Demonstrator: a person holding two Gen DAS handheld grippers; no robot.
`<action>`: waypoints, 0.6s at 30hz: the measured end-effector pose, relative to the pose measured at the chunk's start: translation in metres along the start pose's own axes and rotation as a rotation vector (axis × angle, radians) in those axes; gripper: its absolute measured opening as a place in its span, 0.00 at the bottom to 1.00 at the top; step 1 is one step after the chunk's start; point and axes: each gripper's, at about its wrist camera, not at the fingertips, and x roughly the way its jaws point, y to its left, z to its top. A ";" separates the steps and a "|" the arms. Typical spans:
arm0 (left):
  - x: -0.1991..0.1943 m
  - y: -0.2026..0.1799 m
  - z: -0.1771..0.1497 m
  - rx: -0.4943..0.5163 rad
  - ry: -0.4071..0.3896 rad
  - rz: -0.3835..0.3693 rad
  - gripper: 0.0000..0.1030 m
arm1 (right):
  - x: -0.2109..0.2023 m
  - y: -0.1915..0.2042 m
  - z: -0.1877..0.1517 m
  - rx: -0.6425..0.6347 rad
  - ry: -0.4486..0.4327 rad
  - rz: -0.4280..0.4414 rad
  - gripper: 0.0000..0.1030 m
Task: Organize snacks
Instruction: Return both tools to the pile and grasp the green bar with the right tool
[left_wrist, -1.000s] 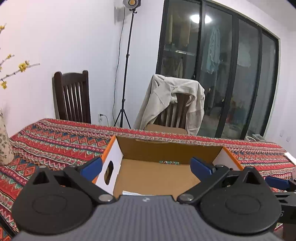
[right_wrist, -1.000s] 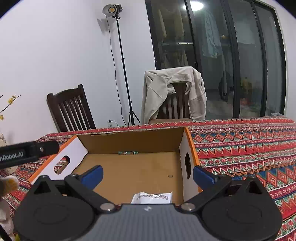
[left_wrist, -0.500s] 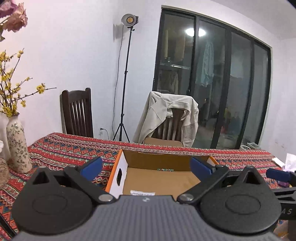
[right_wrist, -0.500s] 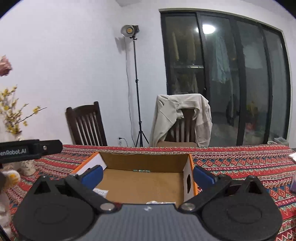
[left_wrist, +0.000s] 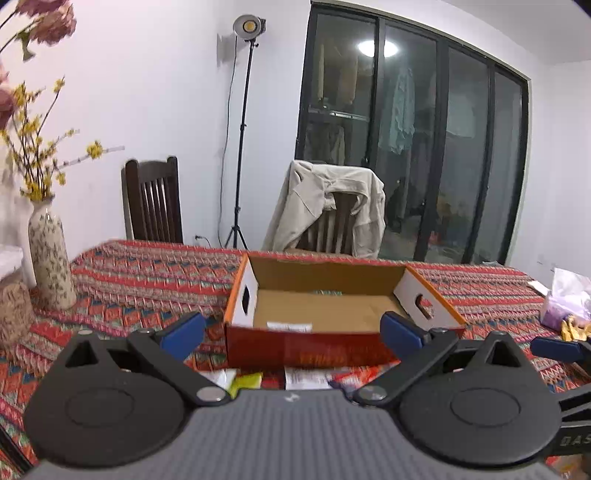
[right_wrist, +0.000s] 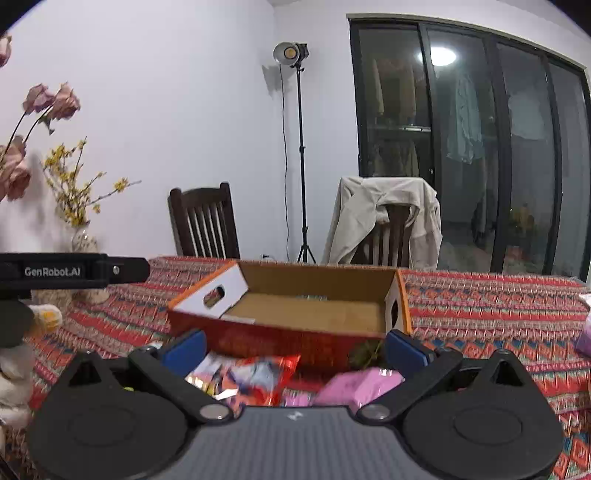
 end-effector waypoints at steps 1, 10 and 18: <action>-0.002 0.001 -0.004 -0.001 0.005 -0.008 1.00 | -0.001 0.001 -0.004 -0.002 0.009 -0.002 1.00; -0.011 0.020 -0.047 0.006 0.059 0.006 1.00 | -0.002 -0.004 -0.039 0.006 0.109 -0.039 1.00; -0.002 0.038 -0.071 0.000 0.106 0.028 1.00 | 0.003 -0.019 -0.062 0.017 0.191 -0.075 1.00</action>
